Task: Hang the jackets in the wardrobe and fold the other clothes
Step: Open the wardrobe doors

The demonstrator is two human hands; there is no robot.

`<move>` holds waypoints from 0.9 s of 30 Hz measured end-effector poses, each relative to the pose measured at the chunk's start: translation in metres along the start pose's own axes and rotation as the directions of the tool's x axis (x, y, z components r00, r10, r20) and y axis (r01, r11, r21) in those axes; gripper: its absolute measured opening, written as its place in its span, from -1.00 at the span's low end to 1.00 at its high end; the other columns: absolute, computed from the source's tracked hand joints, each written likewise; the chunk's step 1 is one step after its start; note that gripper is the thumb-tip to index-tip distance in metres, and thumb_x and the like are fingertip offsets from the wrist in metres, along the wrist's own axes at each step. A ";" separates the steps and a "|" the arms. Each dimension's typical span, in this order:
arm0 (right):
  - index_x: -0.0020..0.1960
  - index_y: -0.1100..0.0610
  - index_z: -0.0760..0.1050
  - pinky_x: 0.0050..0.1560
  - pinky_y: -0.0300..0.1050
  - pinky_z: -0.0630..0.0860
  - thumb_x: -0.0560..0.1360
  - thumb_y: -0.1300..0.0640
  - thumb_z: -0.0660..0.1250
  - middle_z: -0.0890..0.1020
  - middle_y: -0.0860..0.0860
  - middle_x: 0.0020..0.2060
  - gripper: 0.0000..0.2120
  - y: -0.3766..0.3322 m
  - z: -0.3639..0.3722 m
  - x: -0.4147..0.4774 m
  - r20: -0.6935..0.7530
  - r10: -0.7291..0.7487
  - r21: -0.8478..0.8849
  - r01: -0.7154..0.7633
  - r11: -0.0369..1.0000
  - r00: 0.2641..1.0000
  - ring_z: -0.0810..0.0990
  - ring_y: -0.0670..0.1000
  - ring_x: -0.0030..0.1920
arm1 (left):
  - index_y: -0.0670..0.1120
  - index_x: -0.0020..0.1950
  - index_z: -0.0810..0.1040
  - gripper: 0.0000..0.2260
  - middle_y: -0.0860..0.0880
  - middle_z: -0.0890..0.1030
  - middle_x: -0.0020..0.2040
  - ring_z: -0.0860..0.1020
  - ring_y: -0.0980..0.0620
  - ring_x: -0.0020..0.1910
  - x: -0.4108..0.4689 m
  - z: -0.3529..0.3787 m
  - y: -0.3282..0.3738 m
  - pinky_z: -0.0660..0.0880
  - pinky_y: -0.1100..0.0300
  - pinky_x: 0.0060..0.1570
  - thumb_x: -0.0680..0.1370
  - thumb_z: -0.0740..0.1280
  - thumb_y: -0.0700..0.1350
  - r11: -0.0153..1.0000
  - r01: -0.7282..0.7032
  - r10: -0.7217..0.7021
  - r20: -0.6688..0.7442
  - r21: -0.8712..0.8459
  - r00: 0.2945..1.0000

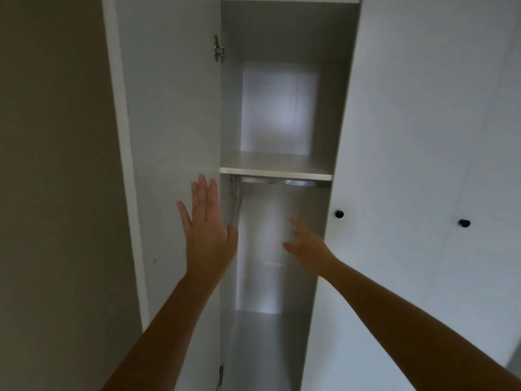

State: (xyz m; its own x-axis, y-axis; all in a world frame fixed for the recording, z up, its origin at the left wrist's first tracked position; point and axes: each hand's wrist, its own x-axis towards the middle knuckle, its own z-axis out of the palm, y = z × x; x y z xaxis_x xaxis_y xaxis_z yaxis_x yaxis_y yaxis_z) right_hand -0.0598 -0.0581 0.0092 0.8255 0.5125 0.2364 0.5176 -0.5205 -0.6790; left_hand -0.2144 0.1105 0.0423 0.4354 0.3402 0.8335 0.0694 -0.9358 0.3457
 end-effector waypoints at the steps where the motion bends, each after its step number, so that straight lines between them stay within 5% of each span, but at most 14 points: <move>1: 0.52 -0.03 0.13 0.18 -0.04 0.51 0.54 0.03 0.32 0.44 0.12 0.35 -0.39 0.015 -0.019 0.005 -0.036 0.033 0.002 -0.033 0.999 0.999 0.52 0.07 0.18 | -0.14 0.56 -0.10 -0.17 -0.13 -0.06 0.58 -0.15 -0.02 0.55 -0.001 0.017 0.011 -0.28 -0.07 0.46 0.43 0.32 -0.25 1.000 0.010 -0.009 0.058 -0.022 0.998; 4: 0.50 0.03 0.18 0.07 -0.15 0.48 0.56 0.05 0.30 0.47 0.11 0.33 -0.44 0.056 -0.063 0.017 -0.111 0.078 0.011 -0.078 0.997 0.991 0.52 0.09 0.20 | -0.12 0.56 -0.10 -0.20 -0.09 -0.04 0.58 -0.09 -0.01 0.55 -0.003 0.070 0.038 -0.36 0.03 0.42 0.47 0.33 -0.21 0.993 0.025 -0.002 0.198 -0.115 0.980; 9: 0.47 0.06 0.25 0.26 -0.09 0.40 0.57 0.06 0.29 0.44 0.12 0.36 -0.49 0.106 -0.101 0.040 -0.162 0.162 -0.020 -0.168 0.986 0.973 0.44 0.10 0.33 | -0.06 0.56 -0.08 -0.25 0.00 -0.05 0.57 -0.10 0.06 0.54 0.007 0.160 0.064 -0.27 -0.02 0.48 0.54 0.33 -0.12 0.959 0.075 0.039 0.391 -0.272 0.920; 14: 0.43 0.04 0.31 0.25 -0.09 0.43 0.59 0.14 0.25 0.46 0.10 0.32 -0.59 0.142 -0.123 0.085 -0.223 0.164 -0.041 -0.177 0.983 0.961 0.46 0.08 0.29 | -0.03 0.57 -0.09 -0.25 -0.01 -0.04 0.58 -0.06 0.03 0.55 0.032 0.260 0.074 -0.11 -0.03 0.51 0.55 0.34 -0.11 0.841 0.343 -0.004 0.628 -0.419 0.778; 19: 0.35 -0.01 0.40 -0.11 -0.40 0.45 0.60 0.25 0.17 0.52 0.06 0.18 -0.64 0.166 -0.129 0.131 -0.198 0.199 0.000 -0.203 0.979 0.960 0.52 0.00 0.10 | -0.01 0.57 -0.04 -0.20 0.01 0.07 0.57 0.11 0.02 0.52 0.052 0.343 0.077 0.16 0.23 0.37 0.50 0.41 -0.12 0.725 0.497 0.036 0.748 -0.476 0.663; 23: 0.21 0.11 0.53 0.12 -0.32 0.46 0.58 0.38 0.11 0.57 -0.01 0.15 -0.65 0.176 -0.127 0.158 -0.142 0.127 -0.068 -0.138 0.988 0.982 0.54 -0.05 0.11 | 0.02 0.57 0.00 -0.22 0.03 0.19 0.53 0.23 -0.01 0.48 0.070 0.392 0.081 0.26 0.08 0.40 0.49 0.40 -0.14 0.714 0.523 0.091 0.802 -0.466 0.591; 27: 0.09 0.09 0.60 0.17 -0.15 0.51 0.51 0.42 0.11 0.61 -0.04 0.02 -0.62 0.182 -0.122 0.174 -0.076 0.115 -0.113 -0.123 0.986 0.990 0.56 0.00 0.03 | 0.01 0.35 0.40 -0.57 -0.02 0.55 0.25 0.54 0.15 0.08 0.073 0.424 0.085 0.47 0.36 -0.01 0.50 0.32 -0.23 0.686 0.537 0.179 0.829 -0.491 0.529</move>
State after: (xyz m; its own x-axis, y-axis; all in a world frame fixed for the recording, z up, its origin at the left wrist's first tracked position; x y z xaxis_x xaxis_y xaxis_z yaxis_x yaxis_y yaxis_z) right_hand 0.2054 -0.1473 0.0113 0.8943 0.3960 0.2084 0.4340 -0.6539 -0.6198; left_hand 0.2038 0.0168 -0.0503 0.9873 -0.0645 0.1454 -0.1591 -0.4135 0.8965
